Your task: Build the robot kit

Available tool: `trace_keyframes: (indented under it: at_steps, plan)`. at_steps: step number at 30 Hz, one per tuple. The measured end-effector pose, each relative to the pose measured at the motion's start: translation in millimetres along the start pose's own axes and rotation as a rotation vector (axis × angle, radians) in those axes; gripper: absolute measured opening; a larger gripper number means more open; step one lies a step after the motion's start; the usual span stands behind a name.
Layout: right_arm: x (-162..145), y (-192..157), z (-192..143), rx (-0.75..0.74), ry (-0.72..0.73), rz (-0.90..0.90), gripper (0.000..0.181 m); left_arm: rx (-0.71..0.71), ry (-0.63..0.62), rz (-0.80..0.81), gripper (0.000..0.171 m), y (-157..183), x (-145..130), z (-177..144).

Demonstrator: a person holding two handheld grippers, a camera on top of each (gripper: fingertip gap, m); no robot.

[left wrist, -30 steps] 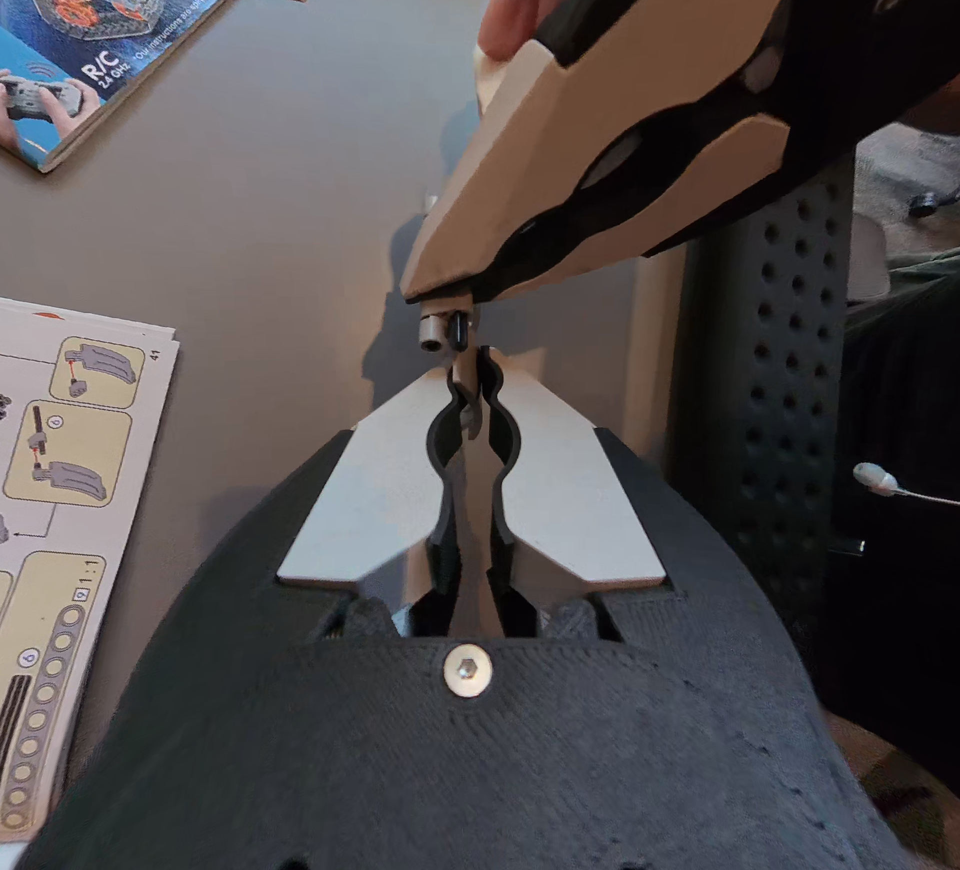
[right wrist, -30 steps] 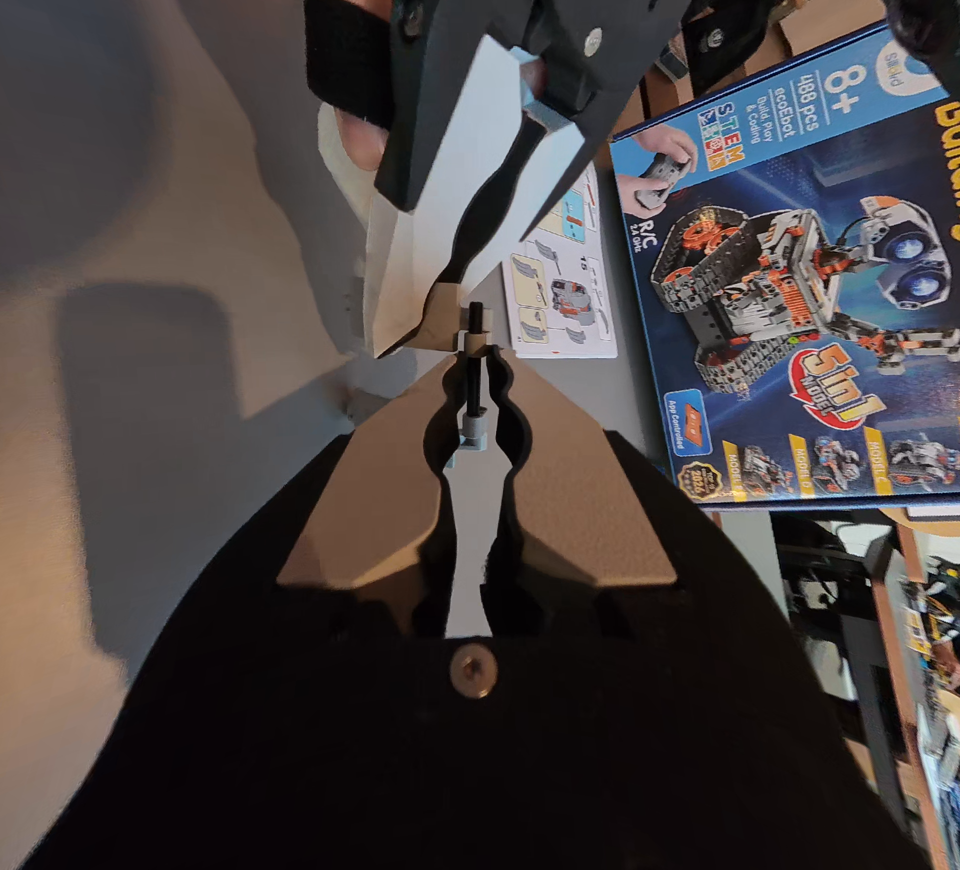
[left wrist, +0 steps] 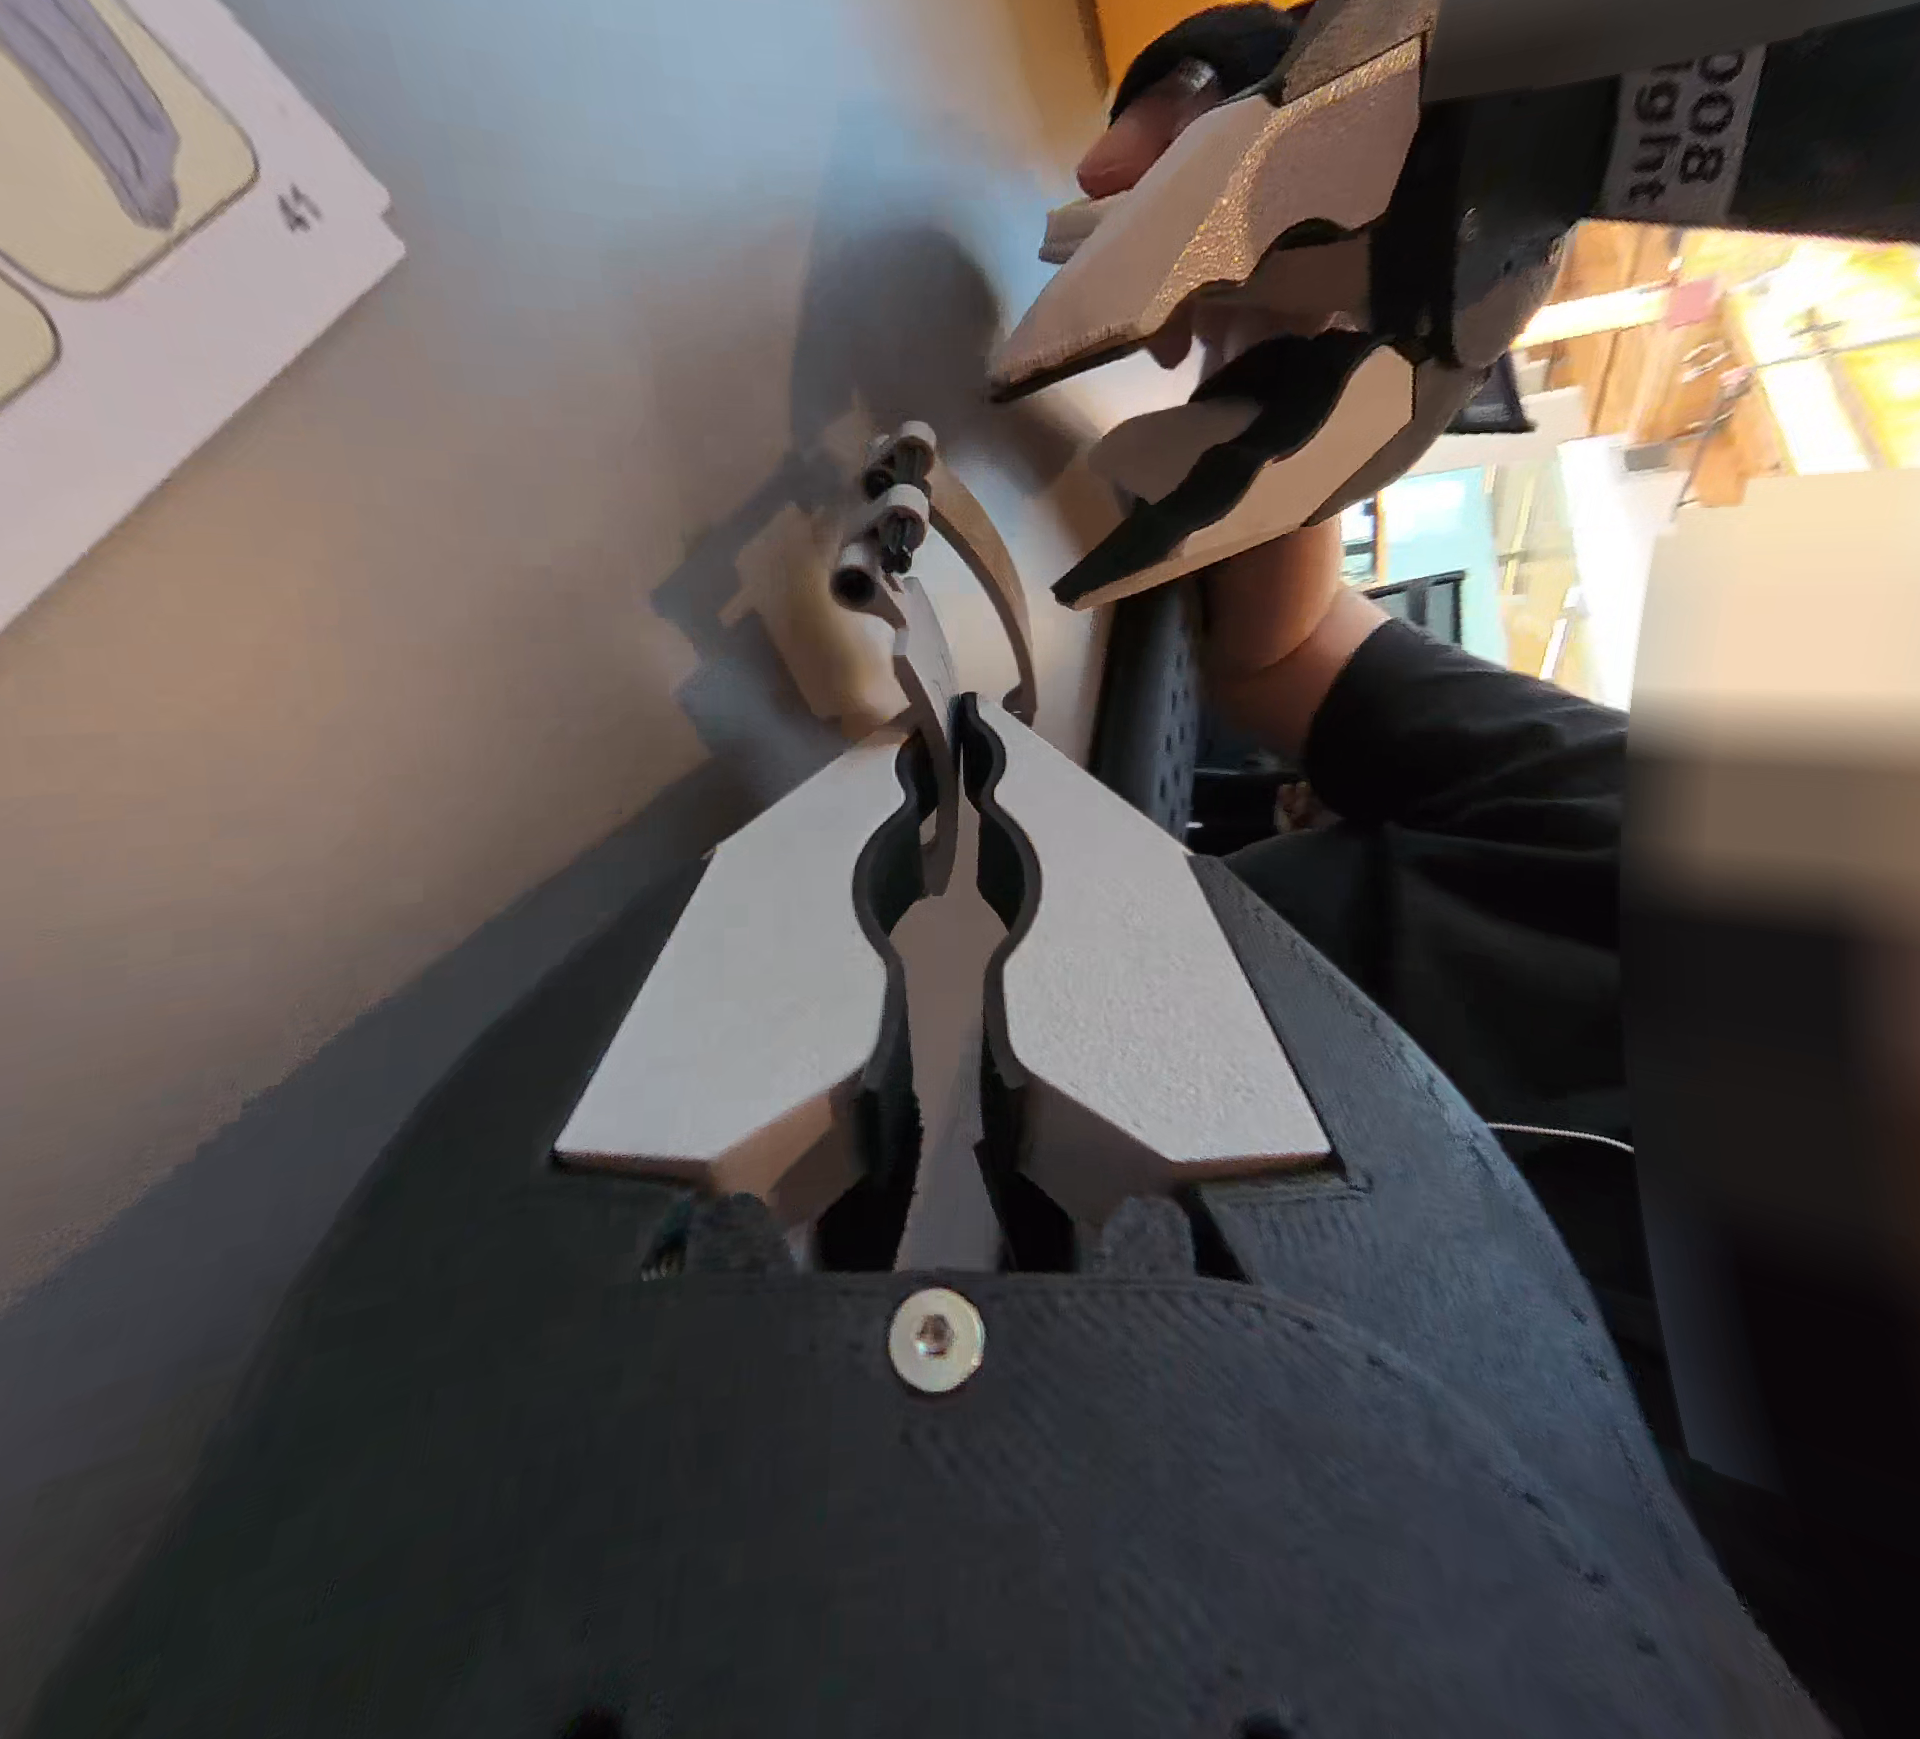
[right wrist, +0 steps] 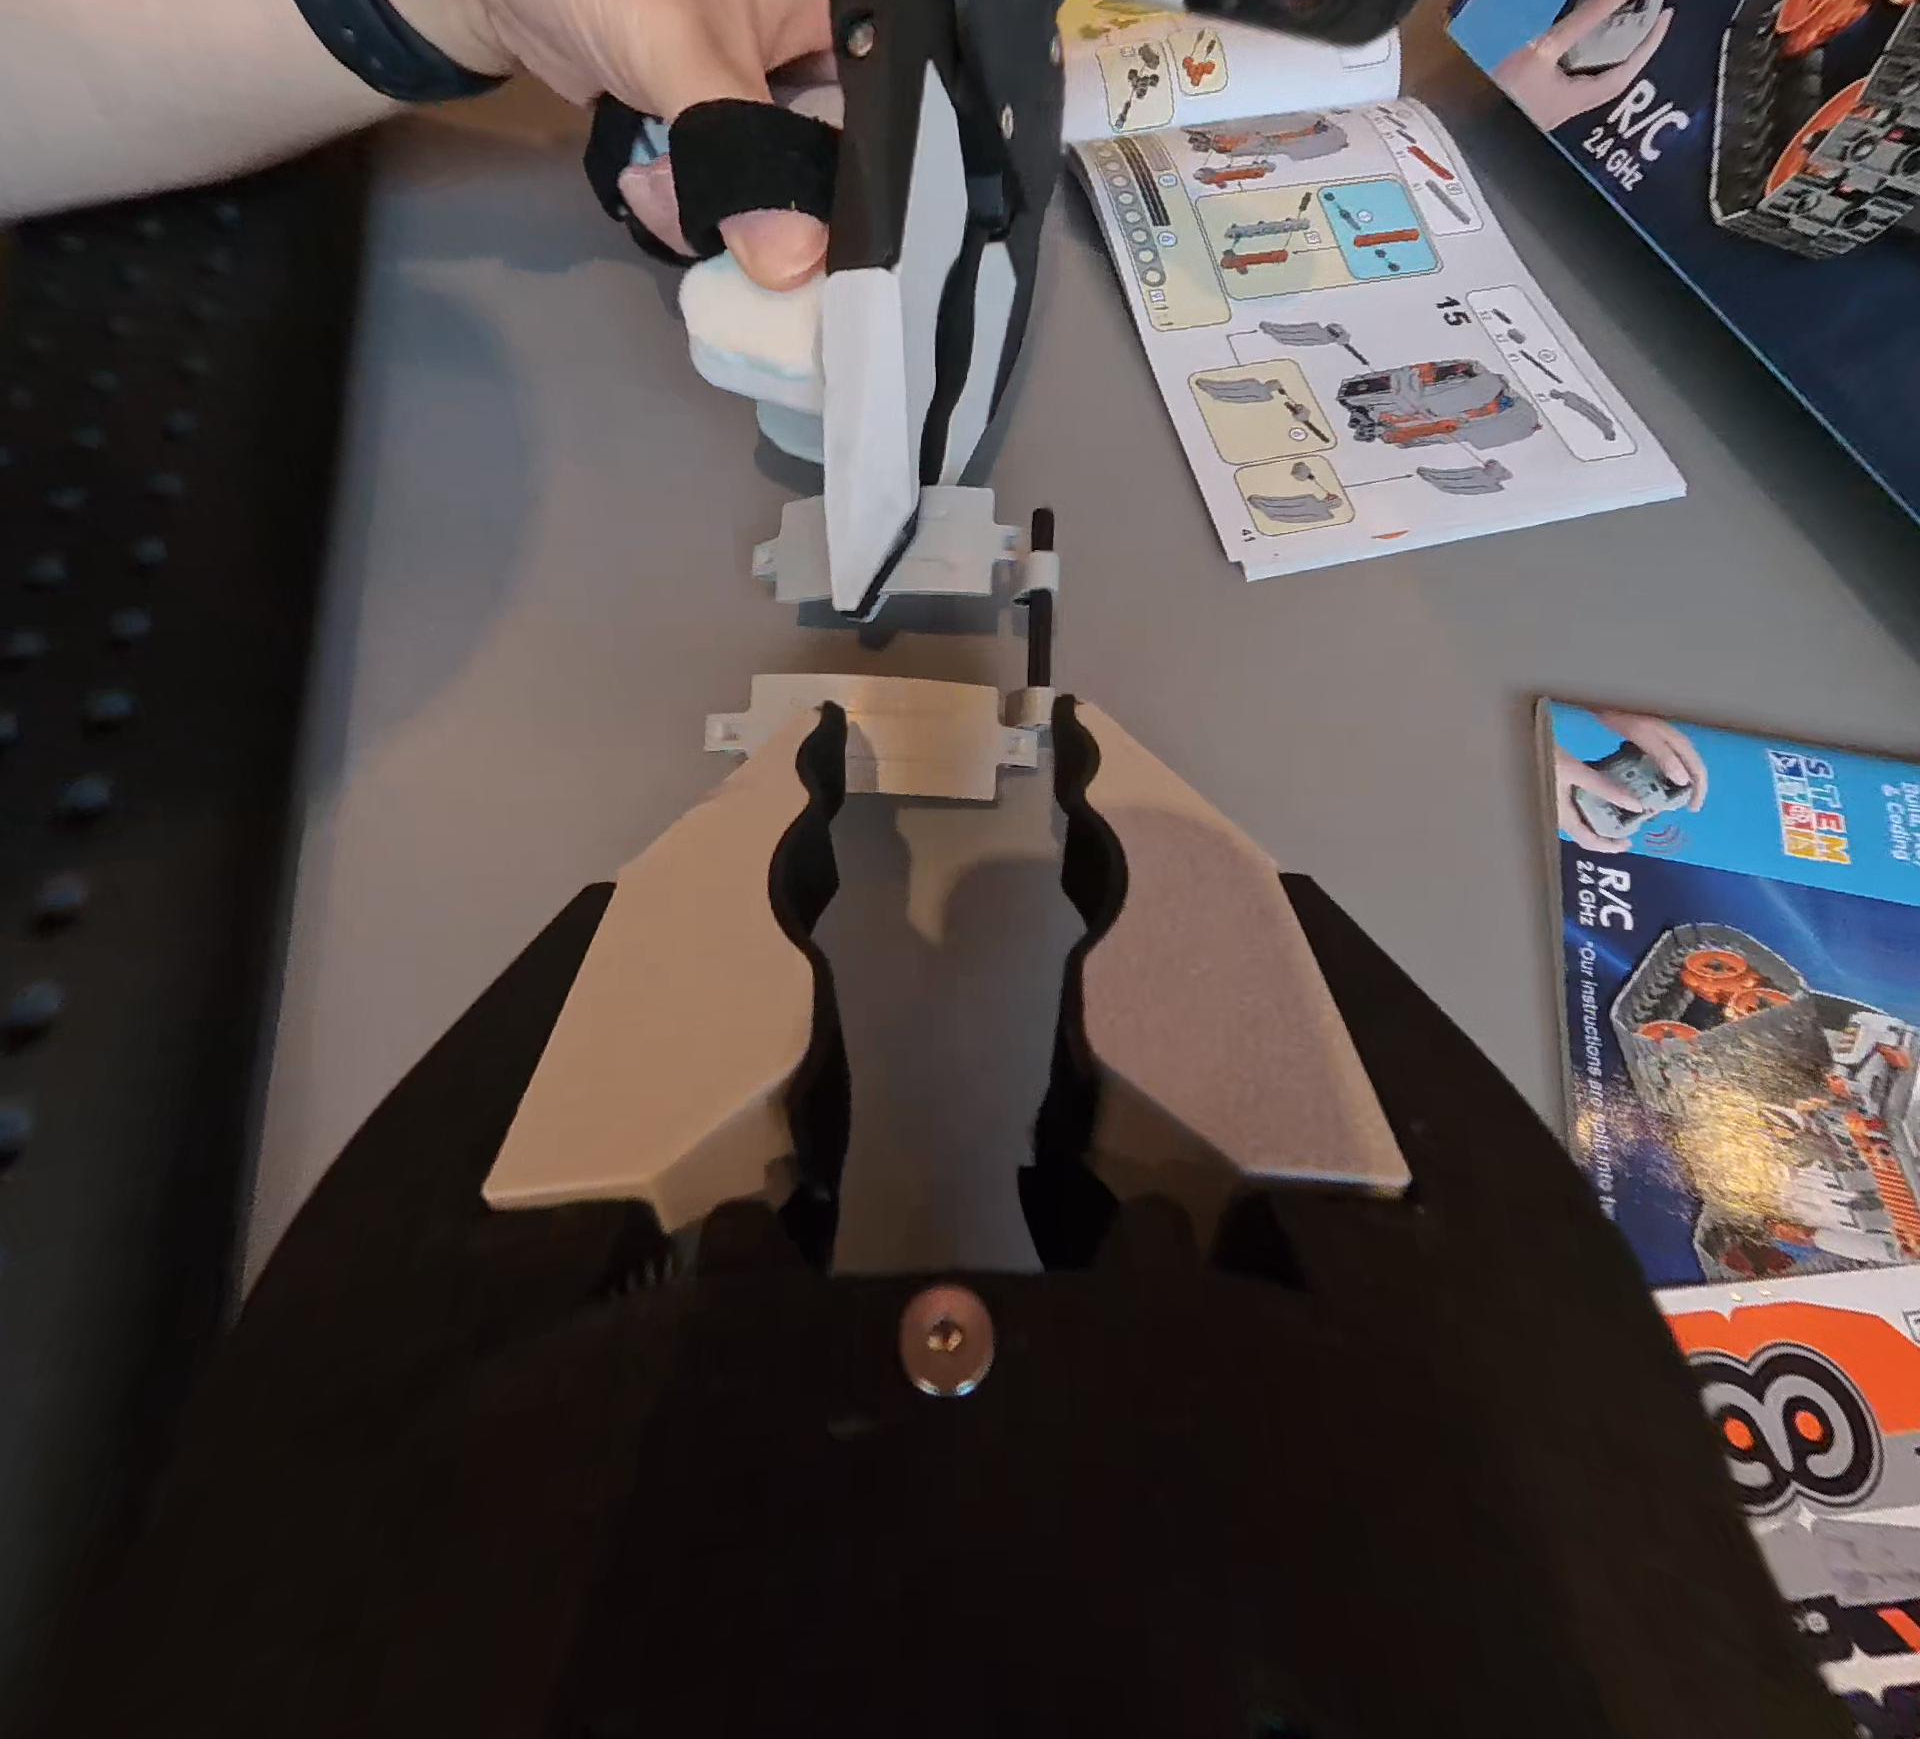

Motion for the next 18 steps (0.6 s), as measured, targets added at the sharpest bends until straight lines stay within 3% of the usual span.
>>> trace_keyframes:
  at_steps: [15, 18]
  plan:
    - [-9.6, -1.8, 17.3, 0.028, -0.059, -0.003, 0.039, 0.138, -0.117, -0.042, 0.022, 5.3, -17.5, -4.8]
    - [-9.1, -1.7, 17.3, 0.03, -0.053, -0.004, 0.039, 0.176, -0.062, -0.011, 0.026, 7.1, -9.7, -13.4]
Point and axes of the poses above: each gripper's, where its closed fingertips meet, z out along the fingers, x out of its top, y = z × x across the jaws, the point moved 6 cm from there along -z, back along the fingers, and after that the axes turned 1 degree about x, right-handed, at the moved point
